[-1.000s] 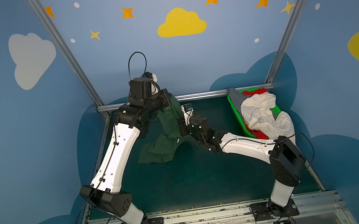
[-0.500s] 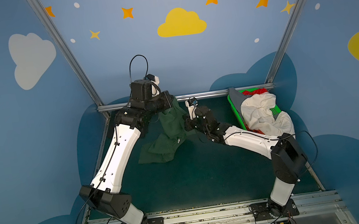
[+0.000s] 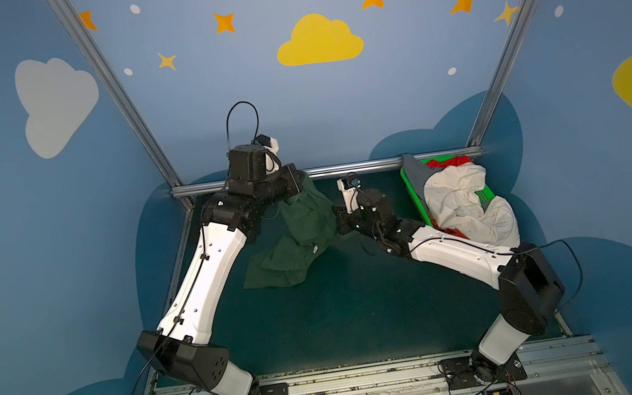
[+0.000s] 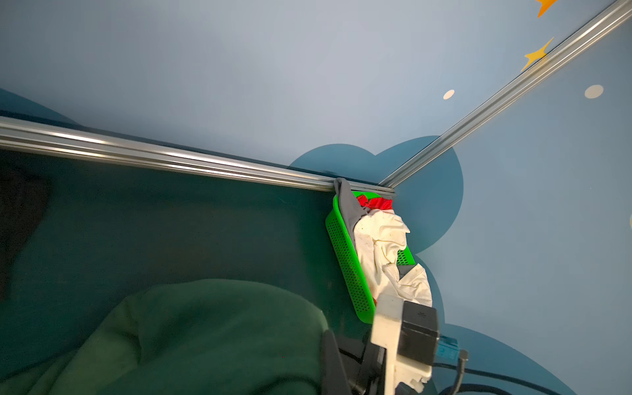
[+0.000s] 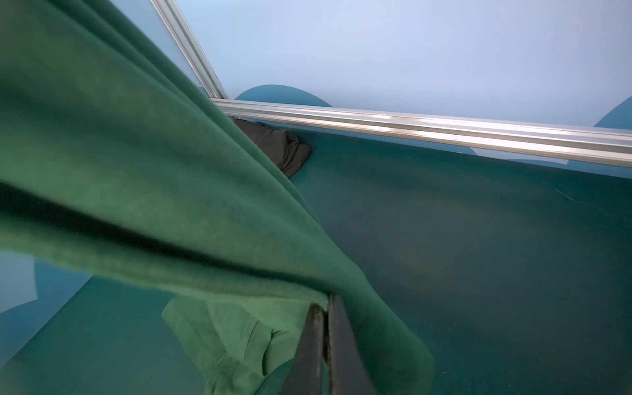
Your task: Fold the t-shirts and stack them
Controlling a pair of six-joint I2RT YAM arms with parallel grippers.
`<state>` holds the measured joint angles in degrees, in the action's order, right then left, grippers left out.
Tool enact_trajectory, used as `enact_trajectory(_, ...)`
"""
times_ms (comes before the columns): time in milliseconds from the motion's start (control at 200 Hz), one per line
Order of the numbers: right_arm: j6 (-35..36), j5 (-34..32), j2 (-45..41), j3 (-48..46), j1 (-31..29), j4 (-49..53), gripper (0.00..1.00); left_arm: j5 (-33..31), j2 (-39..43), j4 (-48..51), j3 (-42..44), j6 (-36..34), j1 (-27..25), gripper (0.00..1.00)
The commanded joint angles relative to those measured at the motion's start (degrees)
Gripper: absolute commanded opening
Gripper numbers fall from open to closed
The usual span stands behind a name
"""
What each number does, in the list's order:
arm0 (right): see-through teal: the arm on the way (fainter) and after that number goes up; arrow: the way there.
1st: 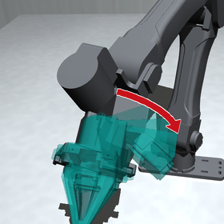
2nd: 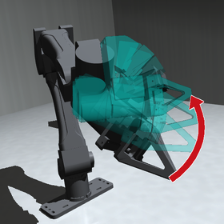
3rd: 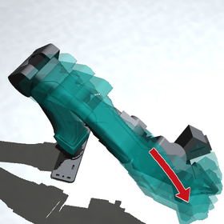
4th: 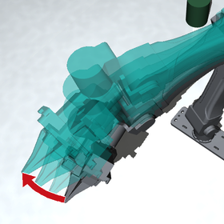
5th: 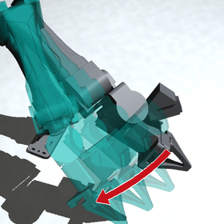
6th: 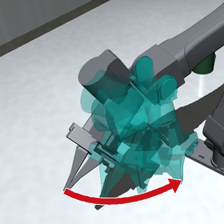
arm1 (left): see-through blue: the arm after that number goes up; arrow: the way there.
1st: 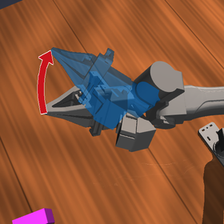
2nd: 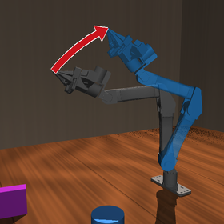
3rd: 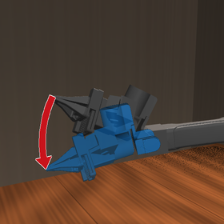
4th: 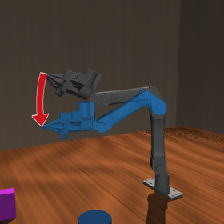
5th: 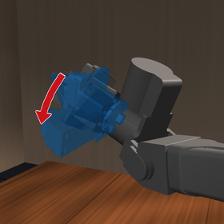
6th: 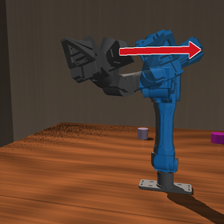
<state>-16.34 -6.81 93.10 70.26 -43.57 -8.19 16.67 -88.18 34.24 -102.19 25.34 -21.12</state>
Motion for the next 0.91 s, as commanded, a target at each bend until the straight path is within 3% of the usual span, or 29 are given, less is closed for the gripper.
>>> enact_trajectory(0, 1.2, 2.8, -6.9, -2.4, 0.1, 3.6, 0.00, 0.3, 5.6, -3.0, 4.6, 1.8, -2.0, 0.04)
enact_trajectory(90, 2.2, 4.6, -13.0, -4.6, -0.6, 9.0, 0.00, -3.0, 11.0, -4.2, 11.4, 2.6, -5.9, 0.04)
enact_trajectory(255, 1.8, -3.9, -28.0, -10.7, -5.9, 18.9, 0.00, -10.7, 20.7, -6.2, 21.7, 5.4, -17.0, 0.04)
enact_trajectory(395, -2.2, -12.7, -39.4, -11.3, -11.0, 28.7, 0.00, -18.7, 24.5, -4.0, 21.2, 5.0, -29.9, 0.04)
enact_trajectory(536, -2.7, -18.8, -44.2, -8.4, -15.3, 33.0, 0.00, -25.4, 22.4, -1.1, 15.7, 2.0, -40.3, 0.04)
enact_trajectory(736, -0.3, -24.0, -40.3, -0.3, -15.6, 35.5, 0.00, -32.2, 19.4, 2.6, 11.3, -0.1, -38.8, 0.04)
enact_trajectory(841, 0.8, -22.3, -39.2, -0.5, -14.4, 34.5, 0.00, -29.8, 17.7, 2.1, 10.7, -0.1, -34.4, 0.04)
enact_trajectory(901, 0.7, -17.9, -40.5, -3.8, -12.6, 32.0, 0.26, -27.5, 15.7, 2.6, 9.7, 0.1, -32.0, 0.04)
